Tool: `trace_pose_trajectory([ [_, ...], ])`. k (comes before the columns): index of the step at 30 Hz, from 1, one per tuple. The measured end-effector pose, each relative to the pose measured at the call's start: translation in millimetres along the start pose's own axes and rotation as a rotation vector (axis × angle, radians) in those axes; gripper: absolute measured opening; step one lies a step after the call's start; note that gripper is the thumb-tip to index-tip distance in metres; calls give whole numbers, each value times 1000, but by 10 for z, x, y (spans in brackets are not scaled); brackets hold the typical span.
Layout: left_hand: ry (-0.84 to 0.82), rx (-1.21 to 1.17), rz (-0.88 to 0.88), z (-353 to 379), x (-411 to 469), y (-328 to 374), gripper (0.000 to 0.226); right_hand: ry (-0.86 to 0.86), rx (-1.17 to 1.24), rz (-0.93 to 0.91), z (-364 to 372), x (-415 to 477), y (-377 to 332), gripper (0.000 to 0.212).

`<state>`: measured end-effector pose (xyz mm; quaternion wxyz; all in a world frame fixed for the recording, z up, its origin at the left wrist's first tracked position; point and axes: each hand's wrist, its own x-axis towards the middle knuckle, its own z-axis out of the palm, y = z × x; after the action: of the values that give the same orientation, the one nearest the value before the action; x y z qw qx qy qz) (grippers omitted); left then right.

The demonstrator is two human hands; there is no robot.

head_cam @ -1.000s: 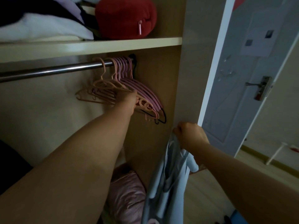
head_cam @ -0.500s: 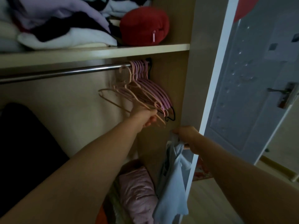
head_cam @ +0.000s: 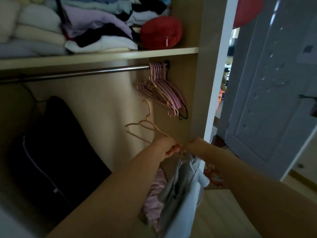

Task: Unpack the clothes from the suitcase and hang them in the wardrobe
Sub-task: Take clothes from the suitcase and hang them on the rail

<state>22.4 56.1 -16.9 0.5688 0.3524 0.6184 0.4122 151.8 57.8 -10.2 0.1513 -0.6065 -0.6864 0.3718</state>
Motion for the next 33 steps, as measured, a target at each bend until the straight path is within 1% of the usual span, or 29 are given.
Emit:
trace_pose_trajectory([
  [1,-13,-55,-20,10,-34,-12,11,2,-61,-30,-8,-59,31,18],
  [3,-35,-103,-26,48,-122,-28,8,65,-149,-85,12,-144,109,26],
  [5,-36,-53,-5,59,-229,-49,10,116,-168,-88,50,-187,180,26],
  [7,3,55,22,-10,-338,-55,13,170,-221,-78,58,-234,212,30],
  [8,63,142,58,-97,-370,-56,16,189,-245,-78,35,-258,226,25],
  [9,159,248,117,-213,-376,-57,21,212,-259,-82,1,-278,243,19],
  [11,439,503,219,-471,-388,-63,43,234,-255,-93,-84,-322,287,16],
  [12,603,642,230,-589,-429,-56,56,232,-253,-105,-135,-346,314,16],
  [13,714,756,239,-688,-448,-55,66,225,-248,-128,-182,-367,335,16],
  [14,744,851,245,-768,-455,-45,72,209,-234,-152,-217,-383,345,15],
  [15,704,931,239,-829,-437,-42,76,193,-223,-180,-247,-402,348,14],
  [16,621,978,234,-867,-422,-33,75,179,-211,-202,-270,-428,351,13],
  [17,514,982,239,-905,-374,-22,64,172,-206,-222,-280,-432,345,12],
  [19,326,981,310,-950,-336,-22,27,190,-191,-205,-315,-420,375,13],
  [20,243,980,340,-953,-362,-26,19,174,-169,-163,-351,-422,414,15],
  [21,164,955,338,-954,-382,-33,21,129,-143,-109,-396,-416,476,17],
  [23,67,921,320,-933,-427,-39,22,-37,-94,19,-494,-440,586,23],
  [25,42,925,336,-897,-430,-49,21,-180,-16,162,-526,-429,675,23],
  [26,44,928,352,-869,-418,-52,22,-181,-34,207,-504,-413,696,22],
  [27,38,925,370,-834,-398,-57,23,-155,-78,216,-470,-365,727,21],
  [28,26,924,377,-798,-378,-65,24,-78,-192,198,-426,-324,741,21],
  [29,4,926,382,-758,-374,-69,23,36,-309,165,-398,-317,731,21],
  [30,-27,942,376,-718,-377,-72,22,149,-360,148,-388,-338,701,21],
  [31,-60,964,373,-685,-369,-78,21,242,-383,144,-393,-359,679,18],
  [33,-85,1012,386,-638,-343,-78,20,364,-384,161,-428,-392,658,11],
])
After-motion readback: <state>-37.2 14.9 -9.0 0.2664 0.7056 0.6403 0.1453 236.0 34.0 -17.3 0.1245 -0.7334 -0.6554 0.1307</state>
